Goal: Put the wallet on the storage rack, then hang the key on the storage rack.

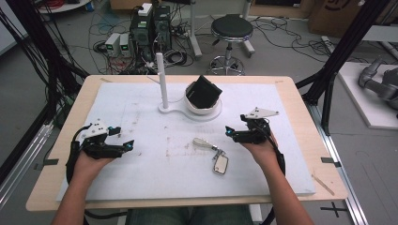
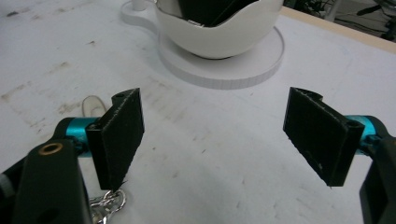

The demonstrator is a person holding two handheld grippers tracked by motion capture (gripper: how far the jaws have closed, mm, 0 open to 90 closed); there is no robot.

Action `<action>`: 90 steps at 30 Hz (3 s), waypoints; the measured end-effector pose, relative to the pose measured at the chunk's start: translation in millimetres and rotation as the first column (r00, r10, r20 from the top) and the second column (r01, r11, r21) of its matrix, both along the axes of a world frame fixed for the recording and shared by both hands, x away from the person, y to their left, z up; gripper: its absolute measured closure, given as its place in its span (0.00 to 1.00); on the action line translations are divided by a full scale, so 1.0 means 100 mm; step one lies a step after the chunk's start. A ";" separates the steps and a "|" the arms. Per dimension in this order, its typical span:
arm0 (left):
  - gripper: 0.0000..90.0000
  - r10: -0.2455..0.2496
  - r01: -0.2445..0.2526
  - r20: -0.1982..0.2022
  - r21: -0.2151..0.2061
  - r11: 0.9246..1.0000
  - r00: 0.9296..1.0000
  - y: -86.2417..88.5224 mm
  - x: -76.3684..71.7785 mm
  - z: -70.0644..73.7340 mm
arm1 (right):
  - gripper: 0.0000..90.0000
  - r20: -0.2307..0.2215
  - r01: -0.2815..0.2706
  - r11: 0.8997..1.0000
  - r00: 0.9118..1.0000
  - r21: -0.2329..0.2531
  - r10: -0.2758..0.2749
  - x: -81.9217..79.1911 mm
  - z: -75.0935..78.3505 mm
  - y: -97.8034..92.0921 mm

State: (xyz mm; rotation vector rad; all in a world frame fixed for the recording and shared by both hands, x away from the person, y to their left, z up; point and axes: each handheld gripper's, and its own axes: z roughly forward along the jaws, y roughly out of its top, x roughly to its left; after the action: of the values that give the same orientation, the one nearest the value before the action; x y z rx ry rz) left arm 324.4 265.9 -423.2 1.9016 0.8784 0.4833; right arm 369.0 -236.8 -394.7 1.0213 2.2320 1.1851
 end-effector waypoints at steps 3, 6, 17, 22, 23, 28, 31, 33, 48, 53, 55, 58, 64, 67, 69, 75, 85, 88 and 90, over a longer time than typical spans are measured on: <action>0.22 -0.007 0.007 0.004 0.005 1.000 1.000 -0.02 0.00 0.01 | 0.23 -0.004 -0.023 1.000 1.000 -0.004 0.023 -0.05 -0.04 0.03; 0.22 -0.013 0.012 0.007 0.010 1.000 1.000 -0.03 -0.01 0.02 | 0.23 -0.009 -0.047 0.999 0.999 -0.012 0.046 -0.08 -0.05 0.06; 0.22 -0.013 0.013 0.007 0.011 1.000 1.000 -0.03 -0.02 0.02 | 0.23 0.003 -0.083 0.996 0.997 -0.025 0.083 -0.13 -0.05 0.13; 0.22 -0.010 0.010 0.005 0.015 1.000 1.000 -0.01 -0.04 0.02 | 0.23 -0.011 -0.113 0.992 0.994 -0.050 0.113 -0.12 -0.08 0.19; 0.22 -0.010 0.010 0.004 0.017 1.000 1.000 -0.01 -0.04 0.02 | 0.23 -0.017 -0.122 0.991 0.992 -0.054 0.122 -0.12 -0.09 0.20; 0.22 -0.014 0.014 0.001 0.019 1.000 1.000 -0.02 -0.04 0.01 | 0.23 -0.044 -0.165 0.982 0.986 -0.088 0.161 -0.13 -0.15 0.29; 0.22 -0.016 0.016 0.002 0.021 1.000 1.000 -0.03 -0.03 0.01 | 0.23 -0.063 -0.186 0.977 0.982 -0.109 0.180 -0.13 -0.21 0.34; 0.22 -0.017 0.017 0.002 0.021 1.000 1.000 -0.03 -0.03 0.01 | 0.23 -0.077 -0.195 0.974 0.979 -0.114 0.187 -0.13 -0.24 0.38; 0.22 -0.019 0.019 0.000 0.023 1.000 1.000 -0.02 -0.04 0.01 | 0.40 -0.223 -0.272 0.942 0.948 -0.195 0.228 -0.07 -0.48 0.57; 0.22 -0.020 0.020 -0.003 0.024 1.000 1.000 -0.02 -0.04 0.00 | 0.69 -0.222 -0.283 0.940 0.945 -0.189 0.240 -0.10 -0.46 0.58; 0.22 -0.022 0.022 -0.001 0.025 0.999 1.000 -0.02 -0.04 0.00 | 0.84 -0.219 -0.294 0.936 0.943 -0.191 0.251 -0.12 -0.45 0.59; 0.22 -0.021 0.021 0.000 0.023 0.999 1.000 -0.03 -0.05 0.01 | 0.91 -0.206 -0.305 0.928 0.943 -0.213 0.262 -0.14 -0.45 0.61; 0.22 -0.023 0.023 0.000 0.019 1.000 1.000 -0.02 -0.05 0.01 | 0.91 -0.214 -0.307 0.929 0.941 -0.205 0.264 -0.13 -0.45 0.60; 0.22 -0.024 0.024 0.000 0.019 1.000 1.000 -0.02 -0.05 0.01 | 0.91 -0.217 -0.307 0.931 0.940 -0.199 0.263 -0.13 -0.45 0.60; 0.22 -0.022 0.022 0.002 0.018 1.000 1.000 -0.02 -0.05 0.01 | 0.91 -0.227 -0.299 0.934 0.940 -0.194 0.254 -0.13 -0.44 0.60; 0.22 -0.021 0.021 0.003 0.020 1.000 1.000 0.00 -0.05 0.02 | 0.91 -0.203 -0.308 0.938 0.940 -0.162 0.274 -0.15 -0.37 0.62; 0.22 -0.013 0.013 0.003 0.010 1.000 1.000 0.03 -0.06 0.02 | 0.92 -0.078 -0.303 0.946 0.952 -0.114 0.296 -0.19 -0.03 0.76; 0.22 -0.008 0.008 -0.003 0.011 1.000 1.000 0.06 -0.07 0.00 | 0.92 -0.037 -0.289 0.953 0.957 -0.091 0.286 -0.17 0.08 0.79; 0.22 -0.003 0.003 0.000 0.005 1.000 1.000 0.07 -0.08 0.01 | 0.92 -0.025 -0.284 0.955 0.959 -0.080 0.283 -0.14 0.13 0.82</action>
State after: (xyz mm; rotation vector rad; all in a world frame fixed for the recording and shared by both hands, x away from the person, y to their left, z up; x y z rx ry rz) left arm 316.6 273.2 -422.5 1.9074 0.8754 0.4845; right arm 354.7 -154.3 -381.8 0.6936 2.4774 1.1890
